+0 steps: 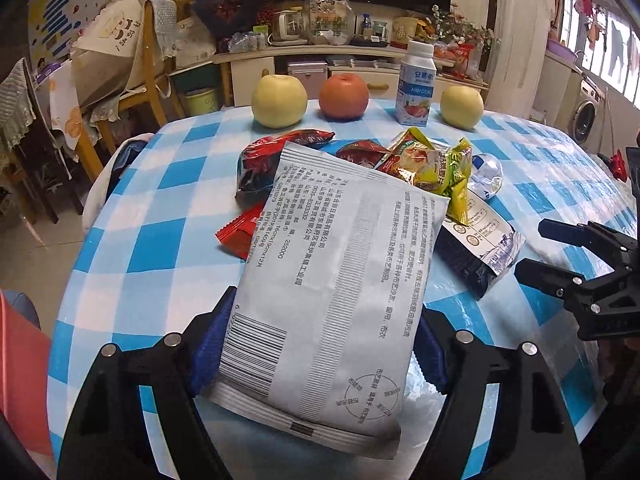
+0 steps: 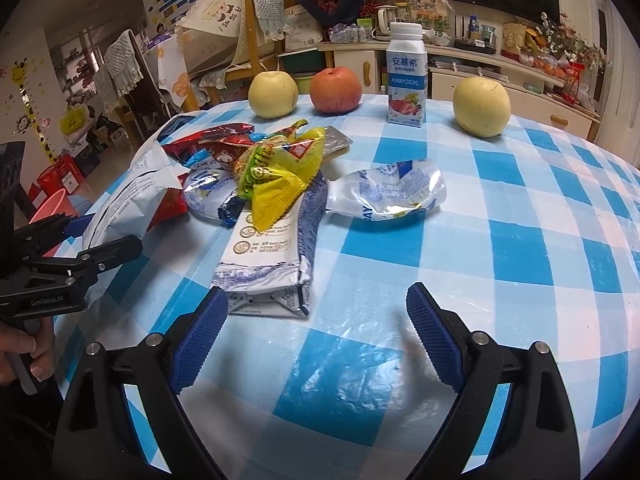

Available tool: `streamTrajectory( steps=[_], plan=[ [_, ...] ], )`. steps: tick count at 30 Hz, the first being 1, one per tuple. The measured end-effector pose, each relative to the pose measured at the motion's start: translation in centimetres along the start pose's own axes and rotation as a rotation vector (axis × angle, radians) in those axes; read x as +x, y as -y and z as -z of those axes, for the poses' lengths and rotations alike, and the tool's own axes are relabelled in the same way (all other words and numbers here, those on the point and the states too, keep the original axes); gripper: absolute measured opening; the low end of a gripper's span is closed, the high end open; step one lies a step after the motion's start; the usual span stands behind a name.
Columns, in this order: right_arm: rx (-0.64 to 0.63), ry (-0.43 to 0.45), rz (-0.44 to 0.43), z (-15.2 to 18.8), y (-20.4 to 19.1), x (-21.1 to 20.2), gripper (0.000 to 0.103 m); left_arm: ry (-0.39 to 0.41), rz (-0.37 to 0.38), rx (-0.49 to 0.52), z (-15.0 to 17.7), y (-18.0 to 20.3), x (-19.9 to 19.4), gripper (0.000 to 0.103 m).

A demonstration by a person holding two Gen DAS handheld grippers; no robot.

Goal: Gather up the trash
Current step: 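Grasp a second white milk carton with the right tool while the left tool holds the packet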

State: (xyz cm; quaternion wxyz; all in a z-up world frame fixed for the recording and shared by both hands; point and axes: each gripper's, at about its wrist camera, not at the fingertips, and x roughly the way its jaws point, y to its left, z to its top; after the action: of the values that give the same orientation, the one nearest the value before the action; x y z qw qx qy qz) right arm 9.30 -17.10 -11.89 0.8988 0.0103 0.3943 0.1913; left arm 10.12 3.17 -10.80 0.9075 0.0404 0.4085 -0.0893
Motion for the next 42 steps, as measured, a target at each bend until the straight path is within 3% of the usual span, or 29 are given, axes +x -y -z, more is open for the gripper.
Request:
streamTrajectory(
  steps=[14, 16, 17, 18, 27, 42],
  plan=[
    [-0.042, -0.11, 0.074, -2.1, -3.1, 5.3, 0.092, -0.001, -0.027, -0.028, 0.0, -0.8, 0.4, 0.078],
    [-0.063, -0.107, 0.109, -2.1, -3.2, 5.3, 0.082, -0.003, -0.025, -0.038, 0.0, -1.0, 0.4, 0.078],
    [-0.073, -0.101, 0.124, -2.1, -3.3, 5.2, 0.067, -0.002, -0.025, -0.039, -0.1, -1.1, 0.4, 0.078],
    [-0.078, -0.097, 0.121, -2.1, -3.2, 5.1, 0.059, 0.0, -0.024, -0.038, -0.1, -1.1, 0.4, 0.078],
    [-0.058, -0.098, 0.08, -2.0, -3.2, 3.6, 0.059, 0.018, -0.014, -0.046, -0.3, -1.3, -0.3, 0.078],
    [-0.057, -0.017, 0.075, -1.4, -2.7, -4.7, 0.059, 0.047, 0.009, -0.041, 0.4, -0.9, -2.8, 0.078]
  ],
)
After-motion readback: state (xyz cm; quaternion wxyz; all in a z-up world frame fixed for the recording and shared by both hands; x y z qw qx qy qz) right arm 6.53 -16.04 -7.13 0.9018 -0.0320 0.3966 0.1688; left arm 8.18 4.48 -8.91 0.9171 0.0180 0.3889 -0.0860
